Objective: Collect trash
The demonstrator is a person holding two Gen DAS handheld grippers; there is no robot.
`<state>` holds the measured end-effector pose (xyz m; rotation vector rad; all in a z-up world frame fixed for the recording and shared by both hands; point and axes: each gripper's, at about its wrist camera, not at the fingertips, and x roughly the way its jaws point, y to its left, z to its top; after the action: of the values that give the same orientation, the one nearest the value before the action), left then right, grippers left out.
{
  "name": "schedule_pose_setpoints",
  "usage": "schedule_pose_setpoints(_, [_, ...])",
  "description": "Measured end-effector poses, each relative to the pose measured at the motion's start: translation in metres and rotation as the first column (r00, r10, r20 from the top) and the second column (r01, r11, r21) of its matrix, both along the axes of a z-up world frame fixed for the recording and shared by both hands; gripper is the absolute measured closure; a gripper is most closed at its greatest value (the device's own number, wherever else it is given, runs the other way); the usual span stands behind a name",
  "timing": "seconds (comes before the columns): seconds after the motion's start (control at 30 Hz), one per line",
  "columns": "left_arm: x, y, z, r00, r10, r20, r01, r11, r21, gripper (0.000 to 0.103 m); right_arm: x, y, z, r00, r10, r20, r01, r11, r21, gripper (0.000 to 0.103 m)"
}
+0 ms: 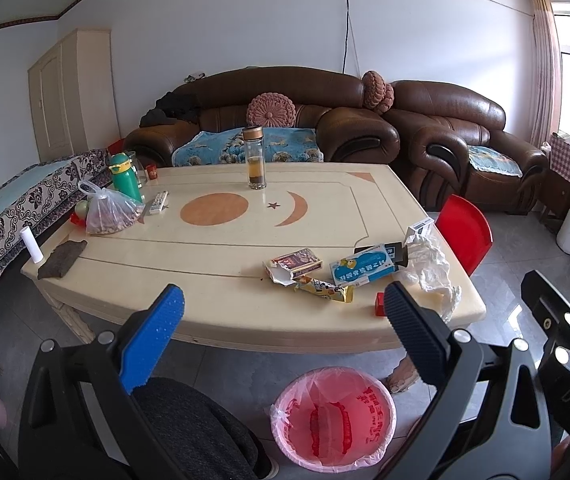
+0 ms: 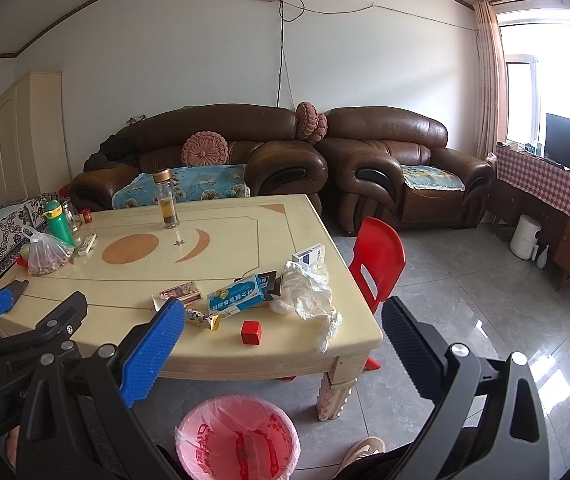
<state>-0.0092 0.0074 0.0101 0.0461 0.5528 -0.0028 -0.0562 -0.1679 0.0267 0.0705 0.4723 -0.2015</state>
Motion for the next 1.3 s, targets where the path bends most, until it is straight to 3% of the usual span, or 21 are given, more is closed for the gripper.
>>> schedule_pose_setpoints(0.93, [-0.003,-0.003,0.003,1.0,0.001,0.011,-0.001,1.0,0.006,0.005,-0.001,0.005,0.001,1.0,0.007,-0.003,-0.007,1.0,0.0,0.006])
schedule_pose_setpoints(1.3, [0.028,0.017,-0.014,0.998,-0.021,-0.058,0.02,1.0,-0.02,0.005,0.025,-0.01,-0.015,0.998,0.043,-0.041,-0.043,0.999,-0.008,0.006])
